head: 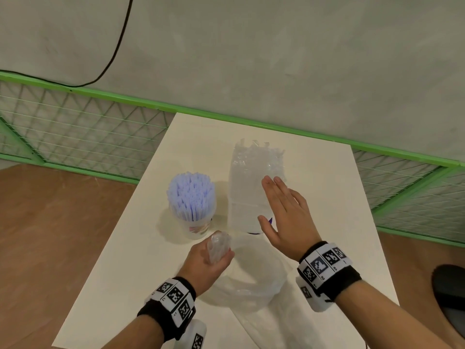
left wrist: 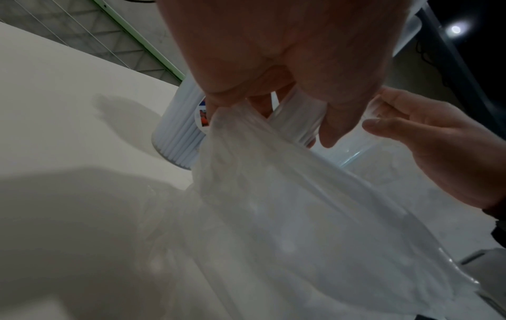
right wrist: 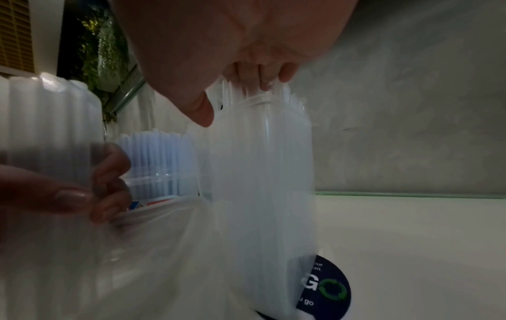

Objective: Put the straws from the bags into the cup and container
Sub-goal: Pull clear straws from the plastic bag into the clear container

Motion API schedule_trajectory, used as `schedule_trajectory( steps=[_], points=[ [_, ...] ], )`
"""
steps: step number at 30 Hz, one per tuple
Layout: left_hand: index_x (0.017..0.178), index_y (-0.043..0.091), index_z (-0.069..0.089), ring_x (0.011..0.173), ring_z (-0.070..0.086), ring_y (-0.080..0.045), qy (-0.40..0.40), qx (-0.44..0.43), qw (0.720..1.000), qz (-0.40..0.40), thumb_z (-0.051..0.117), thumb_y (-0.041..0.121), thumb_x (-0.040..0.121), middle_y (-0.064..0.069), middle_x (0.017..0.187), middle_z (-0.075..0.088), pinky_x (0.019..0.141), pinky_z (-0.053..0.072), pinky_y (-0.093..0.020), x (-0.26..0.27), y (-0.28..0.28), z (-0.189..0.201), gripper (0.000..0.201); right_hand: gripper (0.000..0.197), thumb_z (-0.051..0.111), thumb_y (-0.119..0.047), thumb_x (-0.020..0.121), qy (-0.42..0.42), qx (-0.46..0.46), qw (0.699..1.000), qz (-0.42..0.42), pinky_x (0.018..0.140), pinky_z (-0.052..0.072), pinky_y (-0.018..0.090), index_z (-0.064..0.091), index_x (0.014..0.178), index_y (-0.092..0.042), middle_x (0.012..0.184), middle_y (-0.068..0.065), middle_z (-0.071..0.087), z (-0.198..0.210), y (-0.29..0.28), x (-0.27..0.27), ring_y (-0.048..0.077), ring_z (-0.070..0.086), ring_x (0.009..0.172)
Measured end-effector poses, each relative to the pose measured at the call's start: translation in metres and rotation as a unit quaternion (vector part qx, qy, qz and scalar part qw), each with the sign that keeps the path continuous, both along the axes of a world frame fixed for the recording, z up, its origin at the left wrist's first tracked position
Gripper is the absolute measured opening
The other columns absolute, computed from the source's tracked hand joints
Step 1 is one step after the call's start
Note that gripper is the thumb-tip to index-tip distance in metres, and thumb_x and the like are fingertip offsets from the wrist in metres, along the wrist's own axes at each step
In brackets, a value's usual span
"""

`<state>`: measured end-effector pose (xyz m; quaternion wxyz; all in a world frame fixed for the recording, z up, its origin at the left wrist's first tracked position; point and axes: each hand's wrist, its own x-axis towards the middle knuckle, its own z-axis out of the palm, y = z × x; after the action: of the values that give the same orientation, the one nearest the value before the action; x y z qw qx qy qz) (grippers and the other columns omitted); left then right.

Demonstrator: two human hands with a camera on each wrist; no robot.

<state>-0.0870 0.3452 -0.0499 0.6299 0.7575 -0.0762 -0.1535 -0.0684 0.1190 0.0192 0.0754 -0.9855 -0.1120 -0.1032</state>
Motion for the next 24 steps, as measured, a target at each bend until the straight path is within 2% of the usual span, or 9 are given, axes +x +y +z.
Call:
schedule_trajectory(
  steps=[7,10,12,14,17,19,21,23,24],
  points=[
    [0.083,0.016,0.059,0.065,0.050,-0.013,-0.001,0.002,1.000,-0.007,0.068,0.029,0.081,0.006,0.068,0.054,0.066,0.044,-0.027,-0.001,0.001,0.005,0.016,0.068,0.041,-0.040,0.092,-0.005,0.030,0.999,0.027,0.118,0.013,0.037,0.024,0.154,-0.017,0.159,-0.002,0.030,-0.001,-0.003,0.000,0.012,0.016,0.149],
    [0.080,0.019,0.063,0.065,0.056,-0.007,0.017,0.011,1.000,-0.008,0.073,0.024,0.081,0.011,0.068,0.061,0.066,0.045,-0.018,0.000,0.000,0.006,0.011,0.062,0.041,-0.043,0.093,-0.017,0.042,0.999,0.020,0.117,0.013,0.043,0.032,0.151,-0.022,0.157,-0.006,0.034,0.009,-0.002,0.001,0.009,0.012,0.150],
    [0.085,0.019,0.067,0.067,0.062,0.000,0.042,0.011,0.999,-0.017,0.076,0.014,0.082,0.017,0.070,0.067,0.066,0.045,-0.011,0.000,-0.001,0.006,0.010,0.060,0.052,-0.044,0.090,-0.051,0.087,0.994,0.040,0.114,0.016,0.043,0.041,0.145,-0.023,0.155,-0.008,0.035,0.024,0.007,-0.006,0.010,0.016,0.149],
    [0.092,0.014,0.069,0.070,0.064,-0.001,0.051,0.018,0.998,-0.022,0.078,0.015,0.079,0.016,0.075,0.070,0.068,0.045,-0.012,0.002,-0.001,0.006,0.015,0.059,0.067,-0.042,0.084,-0.038,0.160,0.979,0.121,0.110,0.023,0.038,0.050,0.138,-0.025,0.152,-0.010,0.040,0.039,0.027,-0.018,0.008,0.027,0.145],
    [0.092,0.008,0.069,0.074,0.064,-0.009,0.036,0.057,0.997,-0.047,0.075,0.038,0.068,0.004,0.081,0.069,0.068,0.050,-0.025,0.004,-0.002,0.010,0.039,0.061,0.084,-0.038,0.074,0.054,0.275,0.934,0.223,0.105,0.033,0.027,0.059,0.128,-0.024,0.138,-0.009,0.056,0.037,0.060,-0.028,0.001,0.045,0.133],
    [0.090,0.022,0.065,0.080,0.066,-0.007,0.038,0.077,0.995,-0.055,0.081,0.032,0.066,0.006,0.084,0.066,0.072,0.053,-0.024,0.007,-0.005,0.011,0.030,0.059,0.089,-0.032,0.070,0.086,0.314,0.917,0.229,0.103,0.038,0.018,0.066,0.121,-0.015,0.131,-0.005,0.063,0.018,0.073,-0.026,0.001,0.054,0.124],
    [0.087,0.033,0.056,0.080,0.060,-0.002,0.018,0.089,0.994,-0.059,0.081,0.010,0.072,0.016,0.083,0.058,0.074,0.049,-0.016,0.007,-0.008,0.015,0.036,0.045,0.088,-0.027,0.071,0.088,0.353,0.910,0.201,0.097,0.048,0.023,0.071,0.110,-0.012,0.117,-0.004,0.070,-0.003,0.082,-0.024,0.003,0.063,0.110],
    [0.087,0.037,0.058,0.086,0.062,-0.003,-0.025,0.108,0.991,-0.073,0.078,0.015,0.072,0.012,0.082,0.063,0.074,0.050,-0.017,0.007,-0.008,0.016,0.033,0.026,0.085,-0.022,0.075,0.063,0.392,0.905,0.151,0.082,0.055,0.033,0.072,0.095,-0.012,0.094,-0.005,0.074,-0.016,0.088,-0.024,0.008,0.068,0.088],
    [0.094,0.039,0.060,0.093,0.064,-0.003,-0.021,0.090,0.993,-0.071,0.081,0.019,0.067,0.013,0.091,0.067,0.079,0.052,-0.019,0.007,-0.005,0.014,0.040,0.020,0.084,-0.020,0.075,0.050,0.407,0.904,0.122,0.076,0.055,0.036,0.071,0.089,-0.012,0.086,-0.006,0.073,-0.021,0.090,-0.024,0.009,0.068,0.080]
  ],
)
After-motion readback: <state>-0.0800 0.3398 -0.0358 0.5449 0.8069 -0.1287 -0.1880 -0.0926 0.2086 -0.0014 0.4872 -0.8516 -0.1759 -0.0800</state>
